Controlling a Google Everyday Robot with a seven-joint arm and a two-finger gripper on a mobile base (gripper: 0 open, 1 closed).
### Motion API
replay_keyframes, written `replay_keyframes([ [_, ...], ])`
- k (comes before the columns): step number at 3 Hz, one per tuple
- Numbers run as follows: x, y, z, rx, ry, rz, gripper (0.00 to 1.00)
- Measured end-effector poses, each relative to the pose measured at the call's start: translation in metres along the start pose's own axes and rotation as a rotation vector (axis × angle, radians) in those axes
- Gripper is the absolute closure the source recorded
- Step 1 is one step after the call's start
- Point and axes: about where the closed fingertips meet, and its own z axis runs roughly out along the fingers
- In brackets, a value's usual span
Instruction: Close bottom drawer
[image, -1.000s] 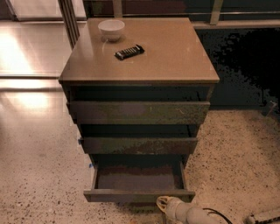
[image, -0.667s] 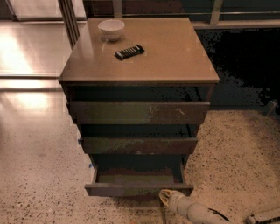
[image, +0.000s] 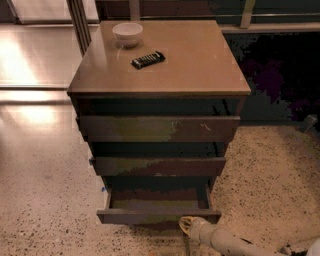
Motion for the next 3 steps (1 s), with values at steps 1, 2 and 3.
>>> replay_keyframes([
  [1,-0.004,-0.006,0.017,-0.056,0.017,-0.006,1.00],
  [2,-0.010,-0.021,0.034,-0.060,0.024,-0.038,1.00],
  [3,-0.018,-0.049,0.053,-0.004,0.024,-0.090,1.00],
])
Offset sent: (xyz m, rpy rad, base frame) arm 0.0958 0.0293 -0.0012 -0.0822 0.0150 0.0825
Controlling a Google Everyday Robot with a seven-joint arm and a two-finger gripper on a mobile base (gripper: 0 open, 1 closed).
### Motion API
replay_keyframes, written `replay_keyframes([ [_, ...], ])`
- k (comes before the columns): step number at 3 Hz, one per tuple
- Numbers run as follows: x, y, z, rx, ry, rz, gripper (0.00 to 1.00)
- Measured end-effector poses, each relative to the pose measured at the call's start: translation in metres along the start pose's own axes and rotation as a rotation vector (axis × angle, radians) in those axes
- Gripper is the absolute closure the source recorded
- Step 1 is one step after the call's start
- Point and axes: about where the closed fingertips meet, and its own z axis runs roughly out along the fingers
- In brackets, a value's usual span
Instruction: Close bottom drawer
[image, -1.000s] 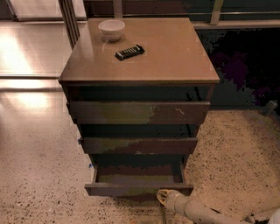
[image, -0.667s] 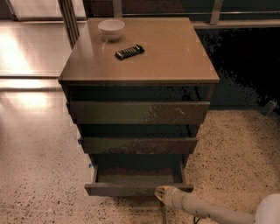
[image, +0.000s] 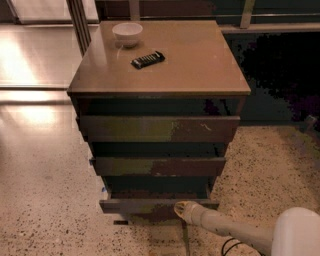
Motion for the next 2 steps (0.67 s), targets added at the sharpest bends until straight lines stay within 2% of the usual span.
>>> replay_keyframes([
  [1,-0.0061,-0.0260,0.0082,0.087,0.003,-0.069,1.00],
  [2,-0.0061,-0.0260,0.0082,0.087,0.003,-0.069,1.00],
])
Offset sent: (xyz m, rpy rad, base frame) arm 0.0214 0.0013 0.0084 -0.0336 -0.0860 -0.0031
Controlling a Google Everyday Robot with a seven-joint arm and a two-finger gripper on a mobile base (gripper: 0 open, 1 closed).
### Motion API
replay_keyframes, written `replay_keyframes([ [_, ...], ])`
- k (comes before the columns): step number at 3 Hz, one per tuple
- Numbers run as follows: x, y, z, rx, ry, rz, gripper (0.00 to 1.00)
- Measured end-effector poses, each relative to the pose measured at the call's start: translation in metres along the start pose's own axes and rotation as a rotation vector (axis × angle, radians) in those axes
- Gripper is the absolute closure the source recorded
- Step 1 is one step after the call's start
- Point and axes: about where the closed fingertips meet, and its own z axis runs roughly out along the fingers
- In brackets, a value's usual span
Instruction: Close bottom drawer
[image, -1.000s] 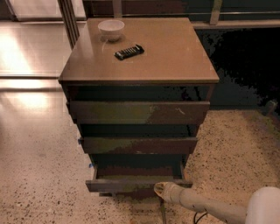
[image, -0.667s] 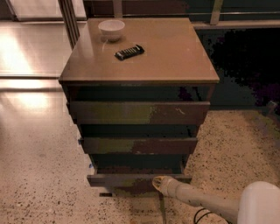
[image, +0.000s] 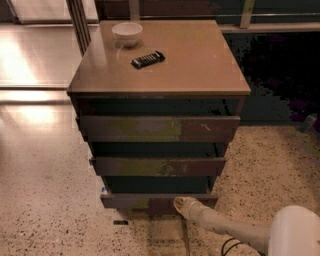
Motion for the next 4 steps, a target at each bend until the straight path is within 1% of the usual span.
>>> replay_keyframes([
  [1,-0.002,0.004,-0.001,-0.022,0.004,0.005,1.00],
  [2,-0.003,0.009,0.000,-0.043,0.008,0.025,1.00],
  [3,0.002,0.001,0.012,0.006,0.010,0.001,1.00],
  [4,0.004,-0.005,0.016,0.037,0.011,-0.017,1.00],
])
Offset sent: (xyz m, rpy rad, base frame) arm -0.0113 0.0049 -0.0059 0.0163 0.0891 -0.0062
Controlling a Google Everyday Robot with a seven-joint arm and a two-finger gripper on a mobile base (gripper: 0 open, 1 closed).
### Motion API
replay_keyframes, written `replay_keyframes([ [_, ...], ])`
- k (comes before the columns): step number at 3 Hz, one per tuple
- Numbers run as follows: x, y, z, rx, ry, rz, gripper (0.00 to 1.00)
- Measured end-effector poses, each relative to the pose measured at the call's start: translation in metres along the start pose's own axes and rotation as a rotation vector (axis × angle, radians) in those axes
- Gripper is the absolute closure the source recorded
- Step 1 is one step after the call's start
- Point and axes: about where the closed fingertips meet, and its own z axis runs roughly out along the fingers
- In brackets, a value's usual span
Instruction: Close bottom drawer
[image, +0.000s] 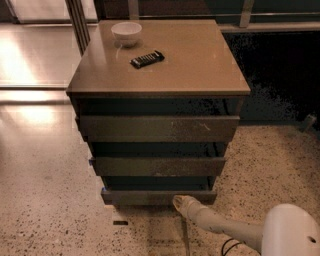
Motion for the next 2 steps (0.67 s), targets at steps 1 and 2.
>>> replay_keyframes([
  [1,0.0064,-0.0291,0.0093,0.123,0.018,-0.064,1.00],
  [2,0.0064,-0.0291,0.0093,0.123,0.018,-0.064,1.00],
])
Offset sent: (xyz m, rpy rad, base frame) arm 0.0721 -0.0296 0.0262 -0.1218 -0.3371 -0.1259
